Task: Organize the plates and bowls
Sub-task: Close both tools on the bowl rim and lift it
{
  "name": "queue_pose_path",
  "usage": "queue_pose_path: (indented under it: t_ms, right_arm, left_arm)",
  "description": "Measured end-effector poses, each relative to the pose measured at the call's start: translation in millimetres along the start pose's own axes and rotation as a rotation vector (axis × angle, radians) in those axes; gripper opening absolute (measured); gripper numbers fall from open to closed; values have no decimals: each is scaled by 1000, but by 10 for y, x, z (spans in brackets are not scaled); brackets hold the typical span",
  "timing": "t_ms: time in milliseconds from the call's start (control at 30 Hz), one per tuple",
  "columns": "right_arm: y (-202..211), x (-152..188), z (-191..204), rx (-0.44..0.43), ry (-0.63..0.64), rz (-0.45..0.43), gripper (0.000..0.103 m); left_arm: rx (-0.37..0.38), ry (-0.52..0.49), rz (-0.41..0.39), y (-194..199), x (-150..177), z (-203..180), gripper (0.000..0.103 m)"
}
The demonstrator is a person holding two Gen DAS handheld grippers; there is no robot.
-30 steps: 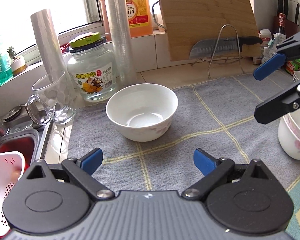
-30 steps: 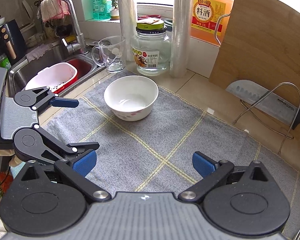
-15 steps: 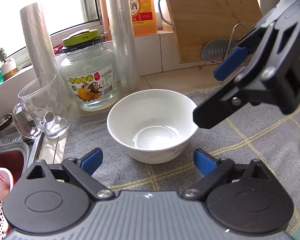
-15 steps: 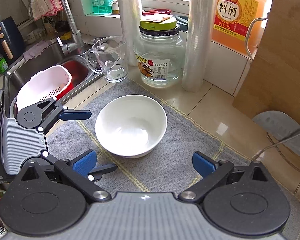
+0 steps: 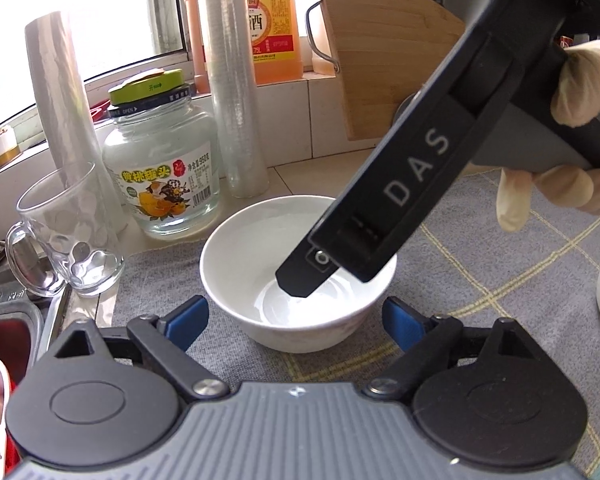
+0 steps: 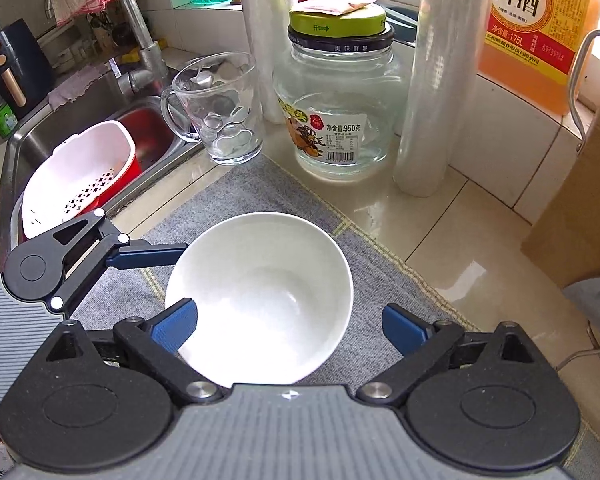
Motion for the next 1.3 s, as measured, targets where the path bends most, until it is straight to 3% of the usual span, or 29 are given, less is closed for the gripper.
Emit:
queue_pose_path:
  t_ms: [533, 1300]
  right_arm:
    - [-139, -138, 18, -40, 1, 9, 78]
    - [68, 19, 39, -56, -16, 17, 77]
  left_arm:
    - [13, 9, -11, -14, -18, 18, 88]
    - [45, -8, 5, 190, -85, -163, 88]
Point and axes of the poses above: each gripper's, at about its wrist camera, not at the fingertips, and y roughly against the way its jaws point, z to its left, x to its underside, the point moved 7 cm from there along -y, roughly the way its jaws point, and after that the axes turned 13 degrees about -y, right-handed, at the moved point
